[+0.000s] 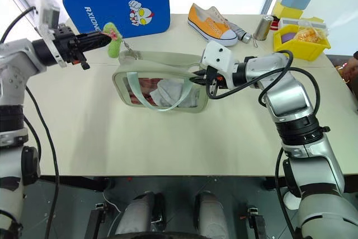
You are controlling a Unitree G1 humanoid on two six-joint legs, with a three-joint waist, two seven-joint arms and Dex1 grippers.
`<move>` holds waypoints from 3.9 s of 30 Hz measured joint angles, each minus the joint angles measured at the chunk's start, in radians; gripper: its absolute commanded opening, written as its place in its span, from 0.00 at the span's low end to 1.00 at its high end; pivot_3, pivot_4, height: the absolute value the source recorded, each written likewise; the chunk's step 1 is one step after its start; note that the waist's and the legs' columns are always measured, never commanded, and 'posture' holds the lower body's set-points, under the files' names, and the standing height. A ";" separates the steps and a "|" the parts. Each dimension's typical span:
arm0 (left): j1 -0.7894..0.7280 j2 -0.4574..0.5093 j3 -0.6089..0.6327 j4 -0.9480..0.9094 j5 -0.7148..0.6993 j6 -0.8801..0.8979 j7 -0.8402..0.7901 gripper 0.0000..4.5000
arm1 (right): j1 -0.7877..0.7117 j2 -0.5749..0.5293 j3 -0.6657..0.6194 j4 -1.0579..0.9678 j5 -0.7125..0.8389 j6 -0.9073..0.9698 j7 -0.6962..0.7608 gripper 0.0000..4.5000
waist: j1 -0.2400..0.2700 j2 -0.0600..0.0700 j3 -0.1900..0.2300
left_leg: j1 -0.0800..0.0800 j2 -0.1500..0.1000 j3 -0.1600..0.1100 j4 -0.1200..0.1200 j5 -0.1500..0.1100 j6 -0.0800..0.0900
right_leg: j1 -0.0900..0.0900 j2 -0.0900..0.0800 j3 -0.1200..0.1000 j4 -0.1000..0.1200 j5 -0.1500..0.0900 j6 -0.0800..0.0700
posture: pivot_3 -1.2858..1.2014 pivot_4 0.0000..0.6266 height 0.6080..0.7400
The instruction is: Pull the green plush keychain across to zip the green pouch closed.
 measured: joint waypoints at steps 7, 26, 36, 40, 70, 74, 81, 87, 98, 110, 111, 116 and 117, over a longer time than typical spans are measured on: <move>0.001 -0.071 -0.129 0.032 0.106 -0.107 0.004 0.23 | -0.003 0.020 0.003 0.007 -0.009 -0.006 -0.015 0.00 | -0.002 0.000 0.000 | 0.000 0.001 0.000 0.000 0.000 0.000 | 0.000 0.001 0.000 0.000 0.000 0.000 | 0.52 0.24 1.00; 0.153 0.197 -0.040 -0.125 0.081 -0.036 -0.094 1.00 | 0.006 0.034 0.002 0.021 -0.013 -0.039 -0.040 0.00 | -0.001 0.000 0.000 | 0.000 0.001 0.000 0.000 0.000 0.000 | 0.000 0.001 0.001 0.000 0.000 0.000 | 0.52 0.24 1.00; 0.267 0.112 -0.085 -0.194 0.150 -0.093 0.024 0.70 | 0.002 0.035 0.002 0.027 -0.012 -0.041 -0.034 0.00 | 0.000 0.000 0.000 | 0.000 0.001 0.000 0.000 0.000 0.000 | 0.000 0.001 0.001 0.000 0.000 0.000 | 0.52 0.24 1.00; 0.257 0.097 -0.088 -0.171 0.163 -0.112 0.036 0.24 | -0.002 0.036 0.003 0.032 -0.013 -0.038 -0.033 0.00 | 0.000 0.000 0.000 | 0.000 0.001 0.000 0.000 0.000 0.000 | 0.000 0.001 0.001 0.000 0.000 0.000 | 0.52 0.24 1.00; 0.241 0.058 -0.097 -0.152 0.197 -0.140 0.046 0.00 | -0.190 0.287 0.037 0.140 0.020 -0.025 -0.141 0.68 | 0.006 0.000 0.000 | -0.001 0.000 -0.001 0.000 0.000 0.000 | 0.000 0.001 0.000 0.000 0.000 0.000 | 0.52 0.24 1.00; 0.239 0.058 -0.097 -0.152 0.201 -0.140 0.046 0.00 | -0.198 0.293 0.053 0.213 -0.027 -0.102 -0.161 0.68 | 0.004 0.000 0.000 | -0.001 0.000 -0.001 0.000 0.000 0.000 | 0.000 0.001 0.000 0.000 0.000 0.000 | 0.52 0.24 1.00; 0.239 0.058 -0.097 -0.152 0.202 -0.138 0.046 0.00 | -0.198 0.309 0.050 0.231 -0.036 -0.128 -0.169 0.10 | 0.003 0.000 0.000 | -0.001 0.000 -0.001 0.000 0.000 0.000 | 0.000 0.001 0.000 0.000 0.000 0.000 | 0.52 0.24 1.00; 0.239 0.056 -0.098 -0.152 0.207 -0.142 0.047 0.00 | -0.198 0.322 0.014 0.227 0.010 -0.066 -0.184 0.01 | 0.004 0.000 0.000 | -0.001 0.000 -0.001 0.000 0.000 0.000 | 0.000 0.001 0.000 0.000 0.000 0.000 | 0.52 0.24 1.00; 0.243 0.047 -0.098 -0.157 0.215 -0.148 0.051 0.00 | -0.122 0.034 -0.121 0.115 -0.008 0.036 -0.258 0.01 | 0.006 0.000 0.000 | -0.001 -0.001 -0.001 0.000 0.000 0.001 | 0.000 -0.001 0.000 0.000 0.000 0.000 | 0.52 0.24 1.00; 0.257 0.032 -0.096 -0.184 0.204 -0.140 0.067 0.00 | 0.183 -0.061 -0.168 0.054 -0.128 0.064 -0.474 0.01 | 0.006 0.000 0.000 | -0.001 -0.001 -0.001 0.000 0.000 0.000 | 0.000 -0.001 0.000 -0.001 0.000 0.000 | 0.52 0.24 1.00; 0.258 0.032 -0.096 -0.184 0.203 -0.139 0.069 0.00 | 0.209 -0.034 -0.167 0.052 -0.129 0.066 -0.497 0.01 | 0.005 0.000 0.000 | -0.001 -0.001 -0.001 0.000 0.000 0.000 | 0.000 -0.001 0.000 -0.001 0.000 0.000 | 0.52 0.24 1.00; 0.259 0.031 -0.096 -0.185 0.200 -0.136 0.074 0.00 | 0.293 0.136 -0.167 0.041 -0.102 0.109 -0.573 0.01 | 0.005 0.000 0.000 | 0.000 0.000 -0.001 0.000 0.000 0.000 | 0.001 0.000 0.000 -0.001 0.000 0.000 | 0.52 0.24 1.00; 0.260 0.032 -0.096 -0.186 0.199 -0.136 0.074 0.00 | 0.310 0.166 -0.162 0.032 -0.098 0.112 -0.583 0.01 | 0.005 0.000 0.000 | 0.000 0.000 -0.001 0.000 0.000 0.000 | 0.001 0.000 0.000 -0.001 0.000 0.000 | 0.52 0.24 1.00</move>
